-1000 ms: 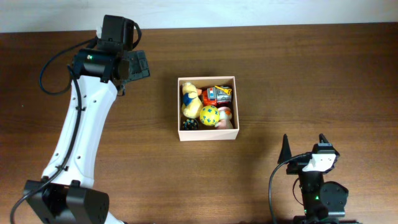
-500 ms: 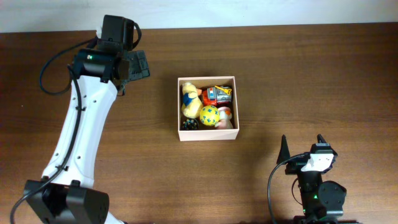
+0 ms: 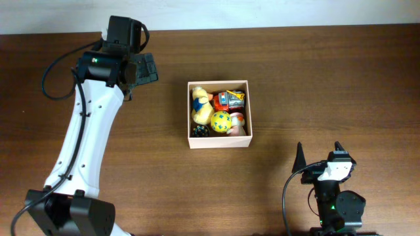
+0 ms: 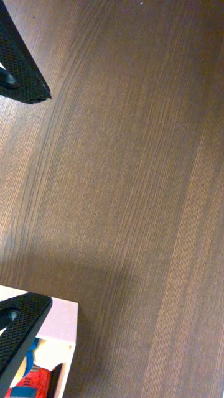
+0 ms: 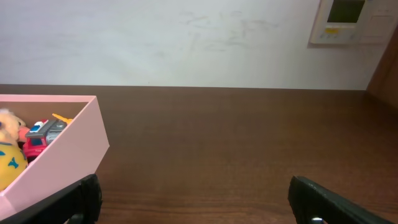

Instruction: Pack container

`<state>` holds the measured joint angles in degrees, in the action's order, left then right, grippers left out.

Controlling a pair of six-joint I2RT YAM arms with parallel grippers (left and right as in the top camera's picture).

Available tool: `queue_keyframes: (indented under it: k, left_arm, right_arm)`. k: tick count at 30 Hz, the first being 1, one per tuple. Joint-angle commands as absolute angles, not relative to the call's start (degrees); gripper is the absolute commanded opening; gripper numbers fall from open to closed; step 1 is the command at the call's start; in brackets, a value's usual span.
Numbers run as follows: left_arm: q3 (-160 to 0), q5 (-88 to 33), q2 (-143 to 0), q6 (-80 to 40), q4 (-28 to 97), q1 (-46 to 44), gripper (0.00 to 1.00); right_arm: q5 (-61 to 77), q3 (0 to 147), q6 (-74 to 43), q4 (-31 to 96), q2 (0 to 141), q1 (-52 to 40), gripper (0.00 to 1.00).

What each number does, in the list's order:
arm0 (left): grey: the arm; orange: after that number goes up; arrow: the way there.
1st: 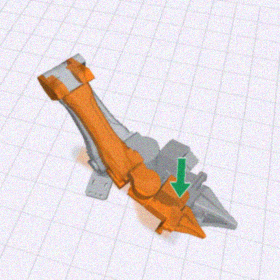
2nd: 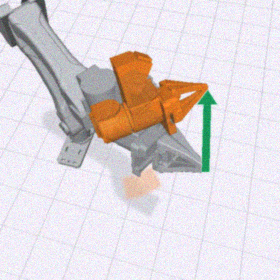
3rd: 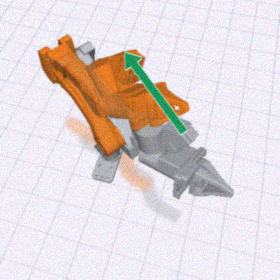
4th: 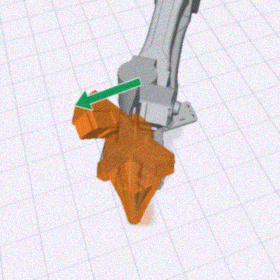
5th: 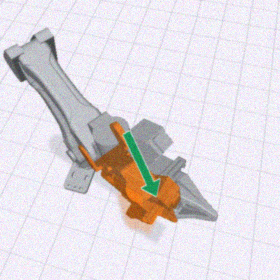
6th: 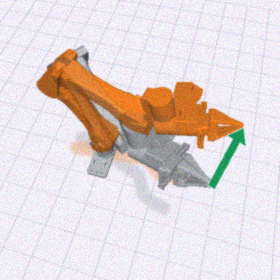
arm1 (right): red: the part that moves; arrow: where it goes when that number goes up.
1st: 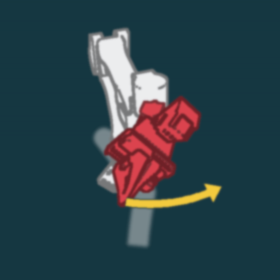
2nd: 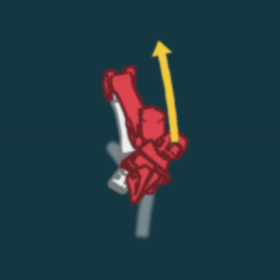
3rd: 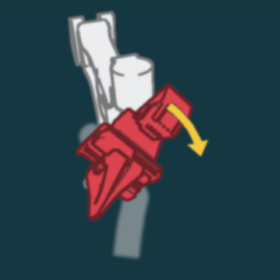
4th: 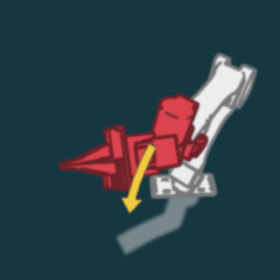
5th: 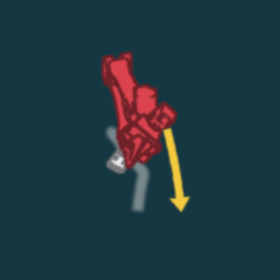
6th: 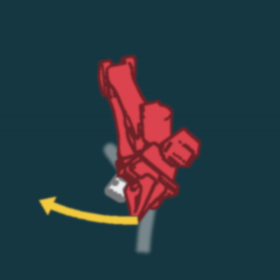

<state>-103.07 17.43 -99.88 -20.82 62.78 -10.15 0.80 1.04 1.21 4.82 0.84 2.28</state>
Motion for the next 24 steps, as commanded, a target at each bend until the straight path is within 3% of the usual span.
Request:
queue_keyframes:
  k: [1, 17, 24]
  left_arm:
    - [-103.11, 18.24, -99.85, -21.21, 62.65, -10.07, 0.99]
    - [-103.11, 18.24, -99.15, -21.21, 62.65, -10.07, 0.99]
    - [-103.11, 18.52, -88.62, -21.19, 62.54, -10.07, 0.99]
  right_arm:
    - [1.50, 0.43, 0.60, 4.64, 0.21, 2.66, 0.98]
    - [1.50, 0.43, 0.60, 4.64, 0.21, 2.66, 0.99]
    - [1.50, 0.43, 0.60, 4.64, 0.21, 2.66, 0.99]
